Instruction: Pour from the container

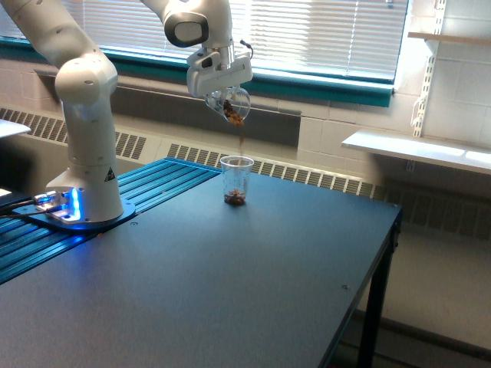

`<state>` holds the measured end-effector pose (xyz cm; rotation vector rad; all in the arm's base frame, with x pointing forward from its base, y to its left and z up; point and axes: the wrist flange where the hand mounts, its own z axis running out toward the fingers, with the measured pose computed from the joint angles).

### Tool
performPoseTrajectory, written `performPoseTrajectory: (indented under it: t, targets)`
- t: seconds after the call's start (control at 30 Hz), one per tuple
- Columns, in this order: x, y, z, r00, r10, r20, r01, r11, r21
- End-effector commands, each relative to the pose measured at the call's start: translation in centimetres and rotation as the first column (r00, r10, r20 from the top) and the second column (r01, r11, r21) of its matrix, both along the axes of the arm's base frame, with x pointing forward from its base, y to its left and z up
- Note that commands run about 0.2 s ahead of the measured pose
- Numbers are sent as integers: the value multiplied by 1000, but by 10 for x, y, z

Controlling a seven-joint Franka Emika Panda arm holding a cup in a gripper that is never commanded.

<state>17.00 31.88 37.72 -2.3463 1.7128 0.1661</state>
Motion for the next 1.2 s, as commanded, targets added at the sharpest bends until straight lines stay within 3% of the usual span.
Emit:
performPoseTrajectory:
  t: [0.03,1.2]
  targets:
    - [1,-3,1,1000,3,-4,-3,1000,11]
    - [3,-12,-13,998,-27,-52,29,999,36]
